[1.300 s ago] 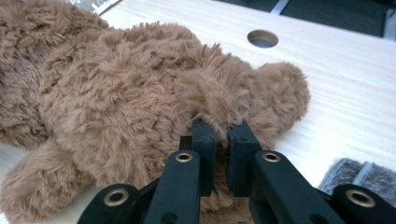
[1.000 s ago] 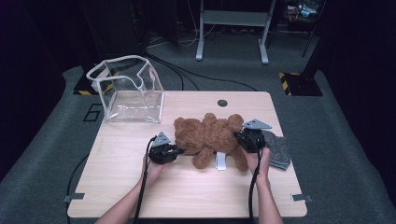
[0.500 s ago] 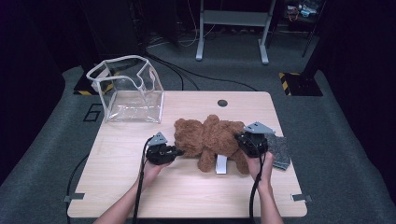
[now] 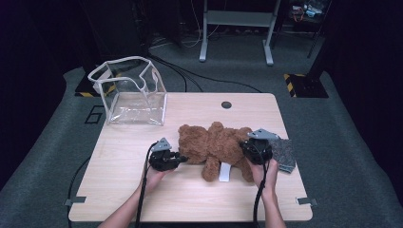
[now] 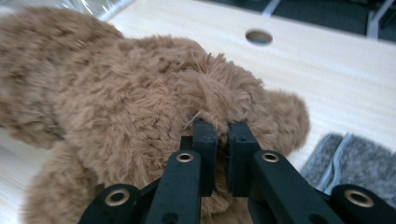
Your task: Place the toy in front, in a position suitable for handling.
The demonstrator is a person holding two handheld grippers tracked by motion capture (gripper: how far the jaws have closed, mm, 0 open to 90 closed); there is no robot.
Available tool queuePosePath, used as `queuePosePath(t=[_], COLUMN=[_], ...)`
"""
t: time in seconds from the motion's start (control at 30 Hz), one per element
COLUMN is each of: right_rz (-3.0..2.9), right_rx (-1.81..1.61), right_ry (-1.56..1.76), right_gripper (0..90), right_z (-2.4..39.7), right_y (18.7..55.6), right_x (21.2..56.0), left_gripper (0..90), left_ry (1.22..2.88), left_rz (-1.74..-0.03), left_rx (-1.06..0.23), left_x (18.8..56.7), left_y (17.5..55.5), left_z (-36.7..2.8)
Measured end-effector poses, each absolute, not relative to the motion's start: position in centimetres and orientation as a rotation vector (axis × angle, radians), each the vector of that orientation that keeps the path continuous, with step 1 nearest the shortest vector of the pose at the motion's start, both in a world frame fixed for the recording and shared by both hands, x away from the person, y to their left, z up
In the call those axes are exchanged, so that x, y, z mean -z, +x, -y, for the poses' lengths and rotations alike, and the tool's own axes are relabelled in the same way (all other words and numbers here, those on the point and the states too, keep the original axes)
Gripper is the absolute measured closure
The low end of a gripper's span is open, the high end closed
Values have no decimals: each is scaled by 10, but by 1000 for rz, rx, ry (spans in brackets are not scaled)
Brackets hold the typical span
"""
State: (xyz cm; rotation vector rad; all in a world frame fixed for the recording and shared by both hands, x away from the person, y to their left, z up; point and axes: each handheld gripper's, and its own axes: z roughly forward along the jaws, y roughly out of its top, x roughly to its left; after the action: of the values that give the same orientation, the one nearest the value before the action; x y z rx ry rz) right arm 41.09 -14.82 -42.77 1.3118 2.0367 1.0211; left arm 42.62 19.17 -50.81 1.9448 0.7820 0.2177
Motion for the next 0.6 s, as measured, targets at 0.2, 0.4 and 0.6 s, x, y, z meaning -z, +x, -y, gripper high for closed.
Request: queuePosePath(t=[0.2,0.4,0.6], right_rz=[-2051,-2055,-2005], right_rx=[-1047,-1071,-1121], right_ry=[1365,1382,1397], right_gripper=[831,467,220], right_z=[154,163,191], right_y=[418,415,405], right_x=[444,434,428], left_gripper=[679,582,615], left_ry=[1954,1973,1973], left_rz=[-756,-760,-765], left_rx=[-293,-320,-331], left_x=[513,513,515], left_y=[420,420,418], left_z=[-189,-191,-190])
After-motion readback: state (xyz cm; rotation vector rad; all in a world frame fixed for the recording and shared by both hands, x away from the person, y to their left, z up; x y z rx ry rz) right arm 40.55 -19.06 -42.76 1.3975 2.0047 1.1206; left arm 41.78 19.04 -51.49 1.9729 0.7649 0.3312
